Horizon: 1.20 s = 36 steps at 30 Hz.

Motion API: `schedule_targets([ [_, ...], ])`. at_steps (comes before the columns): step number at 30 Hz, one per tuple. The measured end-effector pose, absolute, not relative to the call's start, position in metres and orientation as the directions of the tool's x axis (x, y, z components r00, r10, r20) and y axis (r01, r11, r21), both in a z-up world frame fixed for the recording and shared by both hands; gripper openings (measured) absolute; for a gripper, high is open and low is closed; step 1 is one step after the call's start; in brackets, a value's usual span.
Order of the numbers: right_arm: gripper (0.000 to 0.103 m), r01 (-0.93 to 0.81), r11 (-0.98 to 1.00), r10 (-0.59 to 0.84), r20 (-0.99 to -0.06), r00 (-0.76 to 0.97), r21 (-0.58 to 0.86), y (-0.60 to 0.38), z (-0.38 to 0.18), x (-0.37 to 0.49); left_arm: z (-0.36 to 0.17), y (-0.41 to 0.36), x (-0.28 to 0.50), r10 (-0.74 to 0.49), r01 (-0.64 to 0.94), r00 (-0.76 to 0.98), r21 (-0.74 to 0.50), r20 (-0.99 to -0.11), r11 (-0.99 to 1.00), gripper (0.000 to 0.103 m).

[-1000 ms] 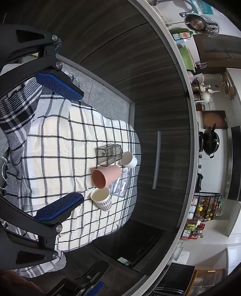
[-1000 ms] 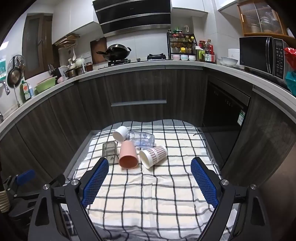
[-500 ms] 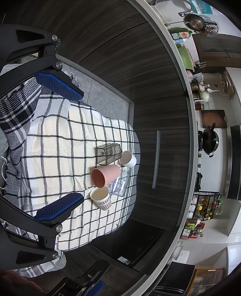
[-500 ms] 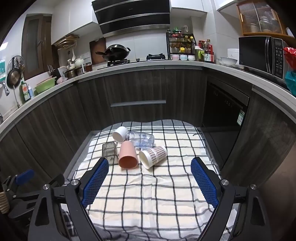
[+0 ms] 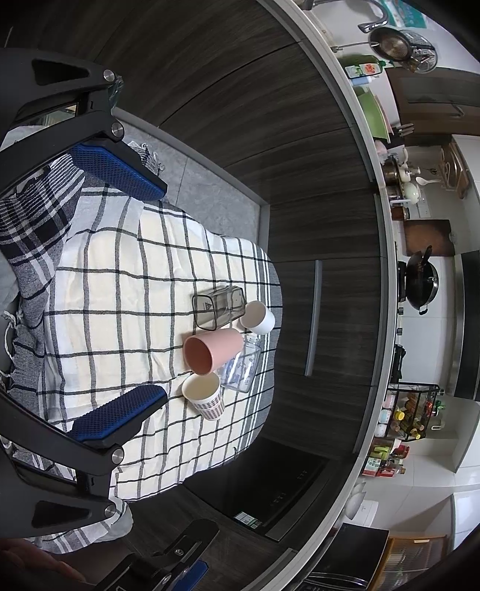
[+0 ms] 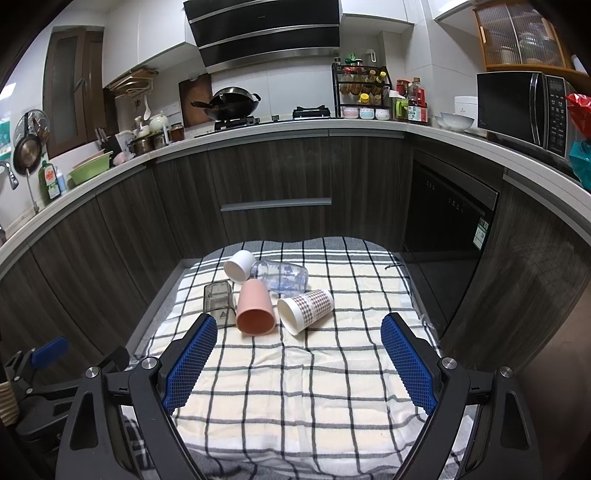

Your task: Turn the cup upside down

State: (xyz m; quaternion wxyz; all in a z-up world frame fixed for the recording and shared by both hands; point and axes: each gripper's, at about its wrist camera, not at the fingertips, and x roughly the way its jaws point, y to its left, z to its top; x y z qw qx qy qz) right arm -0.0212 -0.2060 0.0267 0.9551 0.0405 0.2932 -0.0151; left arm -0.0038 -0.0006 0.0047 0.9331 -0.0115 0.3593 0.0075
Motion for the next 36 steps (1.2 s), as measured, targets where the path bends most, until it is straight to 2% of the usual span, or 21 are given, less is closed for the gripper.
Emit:
schedule_targets([
  [36, 0.09, 0.052, 0.997, -0.006, -0.561, 0.828, 0.065, -0.2041, 0.0258, -0.0224, 0.0024, -0.0009, -0.0034, 0.004, -0.023, 0.739, -0.019, -0.674, 1.0, 0.101],
])
